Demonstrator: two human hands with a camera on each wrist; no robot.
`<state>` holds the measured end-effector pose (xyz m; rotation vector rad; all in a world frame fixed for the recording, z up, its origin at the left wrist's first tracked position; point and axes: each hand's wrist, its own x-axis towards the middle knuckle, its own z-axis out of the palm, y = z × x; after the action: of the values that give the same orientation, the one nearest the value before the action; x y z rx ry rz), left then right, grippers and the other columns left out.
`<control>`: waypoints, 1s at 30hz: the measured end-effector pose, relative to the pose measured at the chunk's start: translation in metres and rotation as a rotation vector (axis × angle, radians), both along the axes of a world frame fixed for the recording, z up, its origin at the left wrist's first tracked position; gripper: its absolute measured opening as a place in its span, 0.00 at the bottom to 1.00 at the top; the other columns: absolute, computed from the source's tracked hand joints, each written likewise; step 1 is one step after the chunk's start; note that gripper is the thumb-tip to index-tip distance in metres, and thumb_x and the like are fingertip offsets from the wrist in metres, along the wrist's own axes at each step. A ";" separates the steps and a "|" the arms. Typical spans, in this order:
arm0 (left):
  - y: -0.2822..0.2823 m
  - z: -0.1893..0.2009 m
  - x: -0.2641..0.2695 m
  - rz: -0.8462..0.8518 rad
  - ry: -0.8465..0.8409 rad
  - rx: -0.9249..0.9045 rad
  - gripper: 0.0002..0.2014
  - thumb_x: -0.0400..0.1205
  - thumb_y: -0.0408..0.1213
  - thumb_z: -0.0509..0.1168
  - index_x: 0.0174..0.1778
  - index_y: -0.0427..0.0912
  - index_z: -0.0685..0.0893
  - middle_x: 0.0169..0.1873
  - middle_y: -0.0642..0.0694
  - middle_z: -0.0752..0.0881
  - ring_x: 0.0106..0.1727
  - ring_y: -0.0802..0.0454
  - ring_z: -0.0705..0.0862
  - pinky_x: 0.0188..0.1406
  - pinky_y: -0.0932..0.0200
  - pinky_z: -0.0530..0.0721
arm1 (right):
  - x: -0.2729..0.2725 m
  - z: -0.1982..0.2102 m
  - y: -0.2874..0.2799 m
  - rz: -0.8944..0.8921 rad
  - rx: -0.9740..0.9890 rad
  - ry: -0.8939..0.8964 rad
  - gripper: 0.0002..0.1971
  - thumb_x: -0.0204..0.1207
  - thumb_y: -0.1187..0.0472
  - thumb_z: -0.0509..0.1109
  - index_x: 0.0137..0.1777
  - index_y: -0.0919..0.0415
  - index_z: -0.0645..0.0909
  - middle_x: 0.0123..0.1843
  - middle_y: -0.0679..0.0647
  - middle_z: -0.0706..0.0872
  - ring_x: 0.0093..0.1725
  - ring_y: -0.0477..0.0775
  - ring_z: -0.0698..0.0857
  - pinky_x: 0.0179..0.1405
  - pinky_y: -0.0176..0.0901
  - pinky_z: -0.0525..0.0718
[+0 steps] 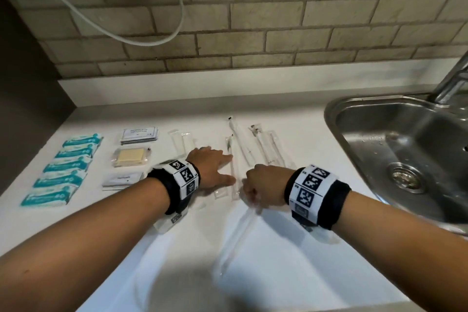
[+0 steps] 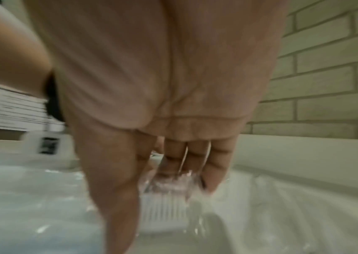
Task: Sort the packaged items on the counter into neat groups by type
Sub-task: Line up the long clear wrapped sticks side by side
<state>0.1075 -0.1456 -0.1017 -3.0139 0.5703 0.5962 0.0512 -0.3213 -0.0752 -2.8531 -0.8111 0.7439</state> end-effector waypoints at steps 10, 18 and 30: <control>0.003 0.000 -0.005 0.040 -0.017 -0.027 0.38 0.78 0.67 0.59 0.84 0.59 0.58 0.86 0.49 0.56 0.86 0.42 0.47 0.82 0.37 0.41 | 0.095 0.025 0.000 -0.109 -0.029 -0.253 0.18 0.67 0.76 0.67 0.28 0.50 0.82 0.58 0.54 0.77 0.58 0.60 0.80 0.57 0.56 0.84; 0.001 0.009 -0.002 0.024 -0.115 -0.258 0.42 0.76 0.52 0.70 0.84 0.52 0.58 0.84 0.47 0.60 0.85 0.43 0.54 0.82 0.44 0.50 | 0.119 -0.005 0.031 -0.183 0.115 -0.250 0.29 0.71 0.75 0.69 0.70 0.54 0.74 0.72 0.55 0.72 0.71 0.59 0.71 0.60 0.49 0.78; -0.011 0.002 0.017 -0.092 -0.004 -0.072 0.43 0.72 0.71 0.63 0.82 0.59 0.63 0.86 0.47 0.54 0.86 0.41 0.46 0.83 0.39 0.42 | 0.080 -0.021 -0.012 -0.284 -0.131 -0.091 0.27 0.82 0.50 0.62 0.81 0.46 0.64 0.83 0.54 0.63 0.79 0.67 0.66 0.75 0.64 0.70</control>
<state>0.1241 -0.1569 -0.0994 -3.0346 0.7408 0.5766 0.1312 -0.3335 -0.0962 -3.0446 -0.3632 0.6557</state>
